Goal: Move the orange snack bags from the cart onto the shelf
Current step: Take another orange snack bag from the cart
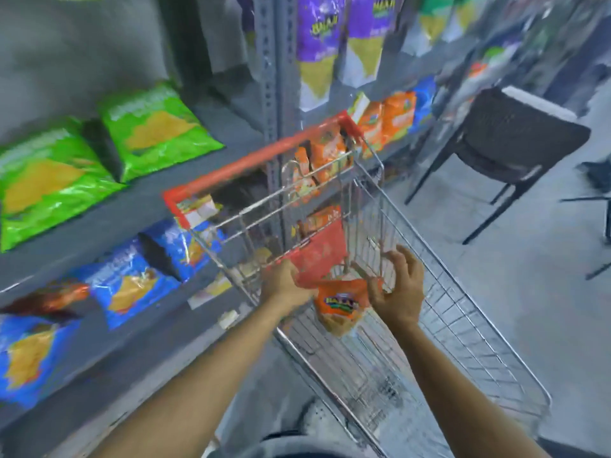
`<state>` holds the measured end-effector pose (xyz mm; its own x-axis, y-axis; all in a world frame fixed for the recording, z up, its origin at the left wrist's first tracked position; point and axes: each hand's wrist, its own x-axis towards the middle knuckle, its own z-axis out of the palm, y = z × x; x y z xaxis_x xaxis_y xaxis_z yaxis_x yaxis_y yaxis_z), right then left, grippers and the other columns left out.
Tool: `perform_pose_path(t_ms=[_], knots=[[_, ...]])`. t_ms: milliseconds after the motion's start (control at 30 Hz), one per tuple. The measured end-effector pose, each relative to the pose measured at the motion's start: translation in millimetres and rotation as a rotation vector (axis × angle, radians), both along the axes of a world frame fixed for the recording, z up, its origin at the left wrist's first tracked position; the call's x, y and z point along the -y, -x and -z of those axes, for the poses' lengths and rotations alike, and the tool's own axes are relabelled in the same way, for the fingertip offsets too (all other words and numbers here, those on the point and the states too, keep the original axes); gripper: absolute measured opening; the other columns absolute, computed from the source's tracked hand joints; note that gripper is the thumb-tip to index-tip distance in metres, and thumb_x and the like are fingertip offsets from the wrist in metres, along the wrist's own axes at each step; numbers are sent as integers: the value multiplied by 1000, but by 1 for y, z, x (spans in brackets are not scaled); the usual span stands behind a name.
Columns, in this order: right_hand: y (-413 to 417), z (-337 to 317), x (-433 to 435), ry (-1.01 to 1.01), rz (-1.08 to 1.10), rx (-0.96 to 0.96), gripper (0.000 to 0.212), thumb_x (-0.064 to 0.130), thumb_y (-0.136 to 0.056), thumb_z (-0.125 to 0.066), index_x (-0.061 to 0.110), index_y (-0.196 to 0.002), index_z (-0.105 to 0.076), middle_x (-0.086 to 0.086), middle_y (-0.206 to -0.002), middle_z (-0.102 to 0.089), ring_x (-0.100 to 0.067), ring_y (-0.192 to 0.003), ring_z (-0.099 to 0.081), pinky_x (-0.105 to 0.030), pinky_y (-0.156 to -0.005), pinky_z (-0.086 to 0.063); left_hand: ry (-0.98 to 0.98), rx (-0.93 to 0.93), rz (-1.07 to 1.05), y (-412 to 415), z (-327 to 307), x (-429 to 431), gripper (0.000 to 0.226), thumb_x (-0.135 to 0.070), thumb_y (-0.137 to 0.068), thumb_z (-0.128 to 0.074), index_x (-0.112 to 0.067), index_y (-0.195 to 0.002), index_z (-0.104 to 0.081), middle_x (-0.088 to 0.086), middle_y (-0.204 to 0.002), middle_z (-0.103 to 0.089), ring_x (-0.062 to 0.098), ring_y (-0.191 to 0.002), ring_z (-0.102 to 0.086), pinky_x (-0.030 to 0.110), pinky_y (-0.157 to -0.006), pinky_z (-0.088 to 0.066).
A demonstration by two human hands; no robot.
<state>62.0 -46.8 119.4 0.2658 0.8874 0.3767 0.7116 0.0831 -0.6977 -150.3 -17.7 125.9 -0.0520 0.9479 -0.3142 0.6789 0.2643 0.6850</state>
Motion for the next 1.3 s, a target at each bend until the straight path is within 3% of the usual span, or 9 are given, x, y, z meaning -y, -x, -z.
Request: perform_pose_path(t_ms=[133,233,400,533,767,867,967,1167,1300], knots=[[-36,51,-6,118,27,-153,55,31,-71,-64,7,-120,-56,-16,-124,-50,-24,-118,-51,-47,-94,-49,577,-45,26,-21,55,-15,88,-35,-66,-84,0,-136,-44,15,-138,-52,27,-125,-52,34,-100,-46],[-52,98,-8,280,92,-462,67,20,-70,-74,12,-130,-45,-3,-125,-42,-5,-111,-53,-46,-92,-50,683,-200,78,-30,88,-26,88,-37,-71,-80,1,-139,-40,15,-147,-45,26,-130,-48,33,-104,-42],[-67,175,-1,714,-32,-695,79,21,-68,-85,32,-132,-39,-6,-135,-43,-35,-125,-46,-56,-103,-44,988,-14,164,-56,129,-51,60,-20,-91,-61,-1,-142,-35,14,-158,-23,30,-144,-25,38,-109,-36],[-64,211,-21,853,-213,-674,90,22,-60,-91,33,-134,-41,4,-135,-52,-25,-124,-50,-47,-104,-43,811,107,71,-68,175,-54,66,-14,-82,-71,-5,-140,-40,10,-150,-40,19,-130,-43,28,-103,-35],[-64,236,-47,912,-267,-679,45,-7,-67,-81,12,-103,-61,3,-100,-71,-4,-93,-67,-22,-80,-57,574,190,-91,-76,211,-50,54,-12,-61,-87,-13,-106,-57,2,-105,-62,16,-95,-60,25,-73,-46],[-64,231,-48,958,-173,-710,49,-12,-67,-77,-1,-112,-61,-17,-115,-68,-27,-109,-64,-43,-95,-54,517,242,-116,-77,208,-50,43,-6,-57,-88,-20,-86,-59,-4,-91,-64,-3,-71,-60,23,-72,-46],[-65,223,-42,990,-108,-756,59,-9,-70,-77,-3,-124,-53,-23,-124,-61,-35,-115,-59,-53,-98,-51,461,204,-104,-79,196,-51,39,-6,-58,-87,-24,-68,-53,-8,-73,-60,6,-68,-56,8,-54,-45],[-54,192,-37,918,-57,-783,53,0,-71,-80,-1,-118,-55,-21,-120,-60,-37,-105,-63,-60,-80,-57,398,247,-108,-73,161,-51,39,2,-63,-82,-18,-81,-53,-12,-78,-53,14,-82,-54,-2,-45,-38],[-47,157,-45,838,-104,-741,43,8,-69,-83,3,-106,-62,-13,-106,-68,-32,-86,-69,-56,-66,-61,275,251,-97,-62,128,-55,62,-3,-62,-84,-5,-119,-57,-1,-104,-60,11,-89,-54,-2,-51,-39]])
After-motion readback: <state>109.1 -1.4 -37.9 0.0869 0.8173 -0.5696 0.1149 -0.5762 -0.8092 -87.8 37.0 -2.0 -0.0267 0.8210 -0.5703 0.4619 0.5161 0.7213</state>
